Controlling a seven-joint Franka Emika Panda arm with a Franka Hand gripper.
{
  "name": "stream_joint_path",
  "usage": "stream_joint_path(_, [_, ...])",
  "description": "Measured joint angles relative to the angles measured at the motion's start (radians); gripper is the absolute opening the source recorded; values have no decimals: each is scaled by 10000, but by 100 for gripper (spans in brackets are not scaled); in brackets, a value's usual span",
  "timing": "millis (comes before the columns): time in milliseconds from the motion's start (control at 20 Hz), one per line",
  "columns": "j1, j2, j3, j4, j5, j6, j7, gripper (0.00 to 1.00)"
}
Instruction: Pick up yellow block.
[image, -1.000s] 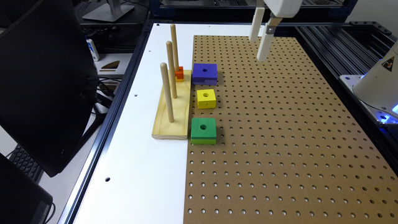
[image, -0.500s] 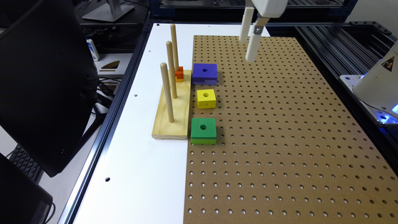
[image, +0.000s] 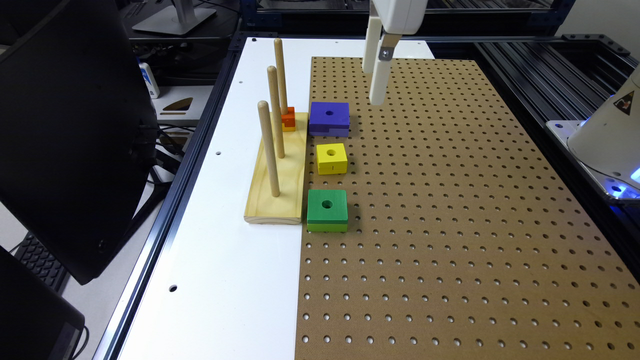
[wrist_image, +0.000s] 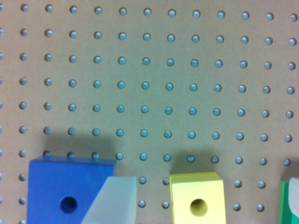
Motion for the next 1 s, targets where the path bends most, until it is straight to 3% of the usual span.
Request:
stream_joint_path(300, [0,389,142,450,0,0,141,100])
stream_joint_path(600, [0,763,200,851,0,0,191,100])
stream_joint_path(1000, [0,1194,214,935,0,153,198,100])
